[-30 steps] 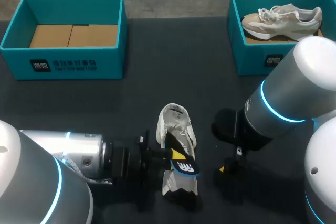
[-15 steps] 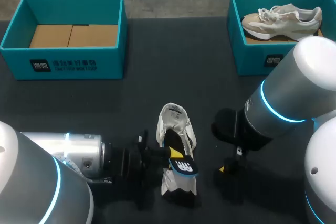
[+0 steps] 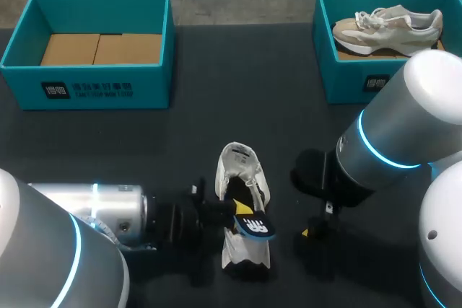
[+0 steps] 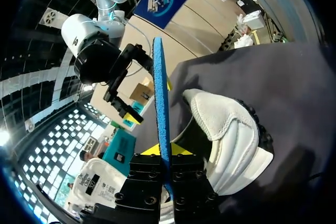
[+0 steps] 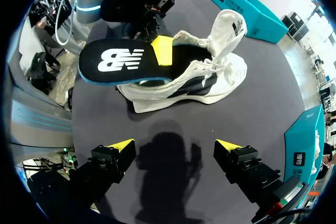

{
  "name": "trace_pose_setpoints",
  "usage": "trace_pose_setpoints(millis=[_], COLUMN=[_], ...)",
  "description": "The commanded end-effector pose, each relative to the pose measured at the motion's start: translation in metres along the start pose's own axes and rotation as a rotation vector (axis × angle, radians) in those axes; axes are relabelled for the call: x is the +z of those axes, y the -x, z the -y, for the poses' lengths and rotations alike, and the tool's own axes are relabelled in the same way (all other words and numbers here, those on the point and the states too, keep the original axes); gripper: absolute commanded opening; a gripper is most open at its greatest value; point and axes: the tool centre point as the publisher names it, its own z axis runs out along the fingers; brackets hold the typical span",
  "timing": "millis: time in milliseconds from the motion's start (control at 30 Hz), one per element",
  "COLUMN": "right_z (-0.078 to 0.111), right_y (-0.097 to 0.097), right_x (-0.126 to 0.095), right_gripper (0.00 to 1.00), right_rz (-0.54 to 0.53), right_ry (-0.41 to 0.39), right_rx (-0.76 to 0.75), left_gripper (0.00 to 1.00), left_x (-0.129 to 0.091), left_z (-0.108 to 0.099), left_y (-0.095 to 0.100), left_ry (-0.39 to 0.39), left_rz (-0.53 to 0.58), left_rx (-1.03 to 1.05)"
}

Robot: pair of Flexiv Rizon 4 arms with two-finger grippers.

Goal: Take the shoe out of the shoebox, open the shoe tongue, remove and reinsert the insole, then place the shoe into the shoebox

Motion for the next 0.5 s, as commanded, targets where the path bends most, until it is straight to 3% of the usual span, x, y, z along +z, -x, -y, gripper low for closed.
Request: trace_pose_setpoints(millis=[33, 100, 133, 167, 200, 500], right_z=[0.0, 0.0, 0.0, 0.0, 0.0, 0.0], right_y=[-0.001, -0.001, -0.001, -0.001, -0.001, -0.001], right_x=[0.002, 0.002, 0.002, 0.002, 0.002, 0.002], right_gripper=[1.0, 1.0, 1.0, 1.0, 1.0, 1.0], right_rz=[0.003, 0.003, 0.003, 0.003, 0.003, 0.003], right_ry=[0.001, 0.001, 0.001, 0.001, 0.001, 0.001], right_rx=[0.001, 0.001, 0.001, 0.001, 0.001, 0.001], left_gripper=[0.0, 0.0, 0.07, 0.22, 0.24, 0.25], left_x=[0.0, -0.002, -0.002, -0.003, -0.004, -0.009], left_z=[0.0, 0.003, 0.004, 0.005, 0.006, 0.017], left_y=[0.0, -0.001, -0.001, -0.001, -0.002, 0.003], left_ry=[-0.016, -0.029, -0.03, -0.031, -0.039, -0.075], left_rz=[-0.006, -0.009, -0.009, -0.009, -0.008, -0.002], left_rx=[-0.023, -0.035, -0.036, -0.036, -0.041, -0.115])
